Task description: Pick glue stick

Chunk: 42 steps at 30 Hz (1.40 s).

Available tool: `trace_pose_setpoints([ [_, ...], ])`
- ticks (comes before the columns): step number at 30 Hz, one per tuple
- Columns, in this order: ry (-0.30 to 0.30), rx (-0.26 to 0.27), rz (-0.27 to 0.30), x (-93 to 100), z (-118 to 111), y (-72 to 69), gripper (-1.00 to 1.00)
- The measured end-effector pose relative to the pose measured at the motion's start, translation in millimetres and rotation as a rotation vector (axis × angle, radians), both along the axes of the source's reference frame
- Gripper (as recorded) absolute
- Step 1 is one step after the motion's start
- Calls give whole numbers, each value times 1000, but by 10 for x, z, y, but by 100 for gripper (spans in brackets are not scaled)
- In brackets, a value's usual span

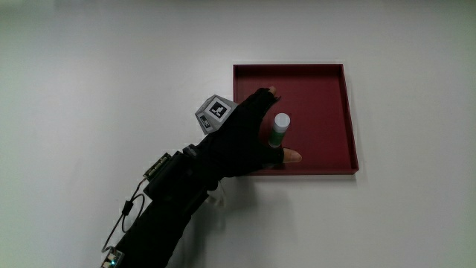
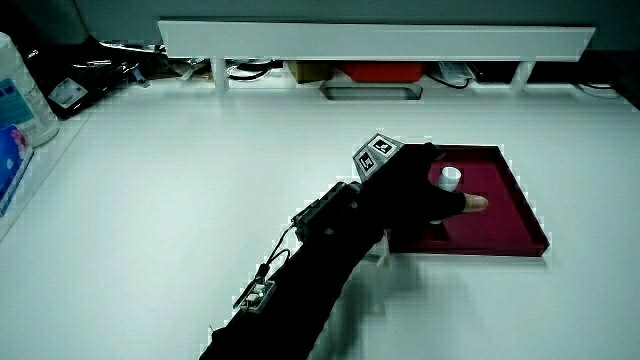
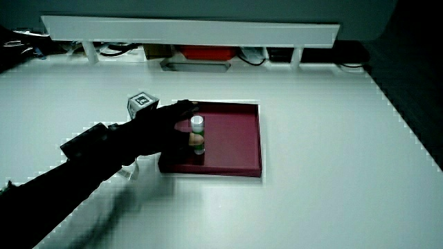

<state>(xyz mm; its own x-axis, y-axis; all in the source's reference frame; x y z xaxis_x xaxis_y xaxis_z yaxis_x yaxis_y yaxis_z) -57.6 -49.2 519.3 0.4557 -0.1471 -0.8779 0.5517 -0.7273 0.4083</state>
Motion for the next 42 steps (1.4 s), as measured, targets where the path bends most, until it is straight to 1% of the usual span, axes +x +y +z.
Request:
trace_pose_setpoints([
  [1, 8, 1, -2, 7, 12, 1, 0],
  [3, 10, 24, -13, 4, 54, -4, 0],
  [4, 0, 15, -17, -2, 38, -1, 0],
  [6, 13, 9, -30, -12, 47, 0, 0],
  [8, 10, 10, -33, -19, 54, -4, 0],
  [12, 4, 12, -49, -30, 74, -2, 11],
  [14, 3, 22, -71, -34, 63, 7, 16],
  [15, 4, 28, -87, -37, 64, 9, 19],
  [16, 7, 48, -104, -44, 76, 9, 22],
  [17, 5, 48, -122, -51, 64, 18, 24],
  [18, 6, 65, -138, -58, 68, 25, 27],
  [19, -12, 89, -146, -63, 69, 28, 30],
  [20, -18, 95, -152, -64, 63, 32, 32],
  [21, -13, 101, -167, -67, 60, 37, 35],
  [22, -26, 108, -180, -74, 45, 43, 38],
  [24, -30, 112, -210, -88, 31, 49, 43],
  [25, -41, 134, -215, -95, 33, 47, 46],
  [27, -31, 145, -233, -99, 51, 43, 51],
  [28, -56, 132, -235, -97, 11, 48, 54],
  [29, -49, 140, -239, -98, 18, 46, 57],
  [31, -56, 146, -240, -94, 1, 48, 62],
  [33, -49, 137, -237, -90, -4, 57, 68],
  [34, -34, 151, -241, -88, 29, 58, 70],
  [35, -25, 146, -240, -84, 22, 63, 73],
  [37, -27, 149, -242, -80, 29, 74, 78],
  [38, -37, 140, -238, -79, 13, 78, 81],
  [39, -40, 147, -241, -82, 15, 80, 84],
  [40, -43, 135, -242, -80, 8, 83, 86],
  [41, -29, 134, -243, -78, 18, 83, 89],
  [42, -29, 142, -243, -78, 24, 84, 92],
])
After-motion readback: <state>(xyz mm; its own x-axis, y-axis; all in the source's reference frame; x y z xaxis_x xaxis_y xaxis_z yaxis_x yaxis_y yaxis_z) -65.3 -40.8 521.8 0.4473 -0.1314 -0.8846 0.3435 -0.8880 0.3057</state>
